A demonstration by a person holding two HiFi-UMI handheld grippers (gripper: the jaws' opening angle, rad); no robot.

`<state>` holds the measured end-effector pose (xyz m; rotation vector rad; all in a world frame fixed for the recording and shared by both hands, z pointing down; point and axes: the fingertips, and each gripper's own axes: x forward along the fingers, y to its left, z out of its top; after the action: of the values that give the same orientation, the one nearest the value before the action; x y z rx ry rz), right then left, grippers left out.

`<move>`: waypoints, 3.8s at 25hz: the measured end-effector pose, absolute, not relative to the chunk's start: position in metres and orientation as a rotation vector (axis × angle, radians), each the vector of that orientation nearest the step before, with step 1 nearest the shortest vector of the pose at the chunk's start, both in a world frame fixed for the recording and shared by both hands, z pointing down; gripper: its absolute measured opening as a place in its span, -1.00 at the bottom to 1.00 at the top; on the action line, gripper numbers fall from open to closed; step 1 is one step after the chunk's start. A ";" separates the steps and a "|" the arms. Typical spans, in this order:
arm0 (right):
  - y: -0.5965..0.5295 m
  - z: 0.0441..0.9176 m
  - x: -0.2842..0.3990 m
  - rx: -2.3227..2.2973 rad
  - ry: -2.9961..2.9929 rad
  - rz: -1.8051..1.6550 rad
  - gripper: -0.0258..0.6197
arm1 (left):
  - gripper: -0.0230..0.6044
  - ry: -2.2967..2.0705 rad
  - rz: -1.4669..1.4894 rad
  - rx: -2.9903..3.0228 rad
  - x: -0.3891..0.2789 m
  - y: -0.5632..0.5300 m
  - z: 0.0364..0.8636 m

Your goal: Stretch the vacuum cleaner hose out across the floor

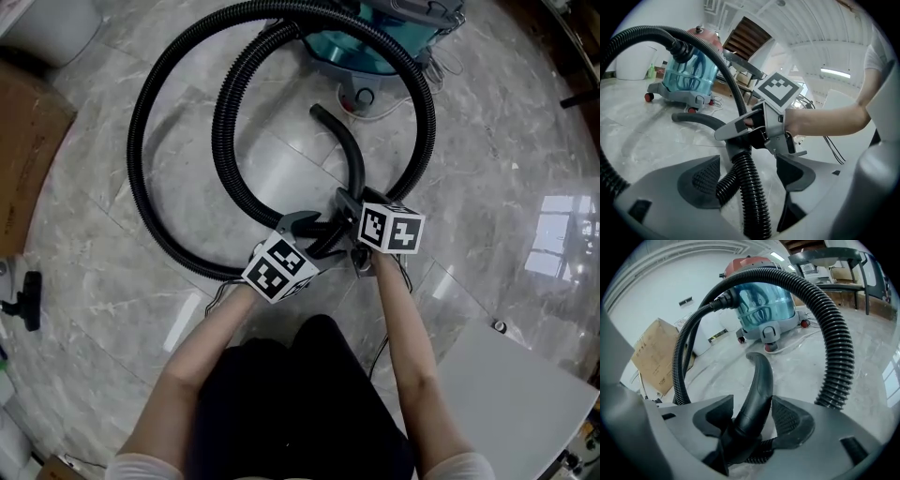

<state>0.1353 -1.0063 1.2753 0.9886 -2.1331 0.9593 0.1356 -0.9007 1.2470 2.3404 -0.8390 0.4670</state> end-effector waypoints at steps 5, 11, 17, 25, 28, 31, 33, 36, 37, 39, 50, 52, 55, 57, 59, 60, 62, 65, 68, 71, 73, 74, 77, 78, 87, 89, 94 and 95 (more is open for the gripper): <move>-1.011 1.283 0.135 1.001 -2.075 1.025 -0.15 | 0.22 -0.835 0.551 2.340 0.140 -0.896 1.264; -1.008 1.272 0.132 1.063 -2.120 1.071 -0.33 | 0.22 -0.838 0.611 2.362 0.144 -0.892 1.276; -0.995 1.239 0.149 1.167 -2.203 1.296 -0.35 | 0.22 -0.808 0.471 2.311 0.144 -0.888 1.265; -0.985 1.164 0.149 1.187 -2.398 1.279 -0.35 | 0.20 -0.695 0.561 2.464 0.152 -0.861 1.233; -0.977 1.139 0.149 1.185 -2.454 1.279 -0.35 | -0.26 -0.682 0.505 2.507 0.154 -0.849 1.209; -0.969 1.114 0.146 1.179 -2.517 1.240 -0.35 | -0.27 -0.637 0.419 2.533 0.158 -0.840 1.183; -0.964 1.099 0.142 1.178 -2.556 1.209 -0.35 | -0.28 -0.615 0.380 2.545 0.156 -0.837 1.170; -0.955 1.086 0.137 1.148 -2.593 1.160 -0.35 | -0.30 -0.606 0.354 2.559 0.153 -0.829 1.157; -0.953 1.083 0.134 1.133 -2.604 1.144 -0.35 | -0.30 -0.606 0.347 2.562 0.152 -0.827 1.155; -0.950 1.078 0.129 1.106 -2.624 1.125 -0.35 | -0.31 -0.609 0.336 2.568 0.149 -0.825 1.151; -0.947 1.006 0.105 0.959 -2.704 1.027 -0.35 | -0.33 -0.609 0.356 2.616 0.142 -0.829 1.090; -0.950 0.978 0.104 0.952 -2.702 0.999 -0.35 | -0.33 -0.607 0.356 2.611 0.144 -0.833 1.063; -0.953 0.931 0.105 0.926 -2.699 1.007 -0.35 | -0.33 -0.598 0.336 2.584 0.152 -0.835 1.014; -0.954 0.898 0.108 0.909 -2.699 1.018 -0.35 | -0.34 -0.592 0.327 2.563 0.160 -0.836 0.981; -0.956 0.864 0.111 0.903 -2.703 1.021 -0.35 | -0.34 -0.588 0.326 2.544 0.167 -0.838 0.948; -0.955 0.847 0.113 0.904 -2.707 1.024 -0.35 | -0.35 -0.584 0.328 2.536 0.171 -0.837 0.931; -0.951 0.811 0.119 0.904 -2.721 1.043 -0.35 | -0.35 -0.569 0.339 2.527 0.178 -0.834 0.897; -0.940 0.760 0.125 0.910 -2.726 1.080 -0.35 | -0.36 -0.542 0.372 2.520 0.185 -0.823 0.848; -0.928 0.712 0.128 0.921 -2.725 1.119 -0.35 | -0.37 -0.519 0.409 2.515 0.188 -0.810 0.800; -0.912 0.668 0.123 0.919 -2.726 1.162 -0.35 | -0.37 -0.504 0.412 2.506 0.183 -0.794 0.756; -0.902 0.641 0.116 0.907 -2.729 1.187 -0.35 | -0.37 -0.502 0.410 2.500 0.176 -0.783 0.728; -0.896 0.629 0.112 0.899 -2.729 1.192 -0.35 | -0.37 -0.506 0.408 2.497 0.172 -0.778 0.715; -0.879 0.589 0.098 0.878 -2.745 1.180 -0.35 | -0.37 -0.523 0.403 2.495 0.161 -0.763 0.677; -0.873 0.575 0.094 0.877 -2.753 1.172 -0.35 | -0.37 -0.525 0.400 2.498 0.158 -0.757 0.664; -0.806 0.462 0.086 0.943 -2.787 1.227 -0.35 | -0.38 -0.484 0.362 2.523 0.150 -0.690 0.552; -0.787 0.441 0.088 0.964 -2.794 1.244 -0.35 | -0.38 -0.470 0.364 2.532 0.150 -0.670 0.531; -0.742 0.393 0.087 0.982 -2.832 1.269 -0.35 | -0.38 -0.446 0.397 2.571 0.142 -0.625 0.488; -0.731 0.386 0.085 0.975 -2.837 1.277 -0.35 | -0.38 -0.444 0.413 2.574 0.139 -0.615 0.482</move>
<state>0.0846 -0.7315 0.3860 0.9750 -2.8374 1.2772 0.1385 -0.6153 0.4822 2.5745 -0.4441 0.4125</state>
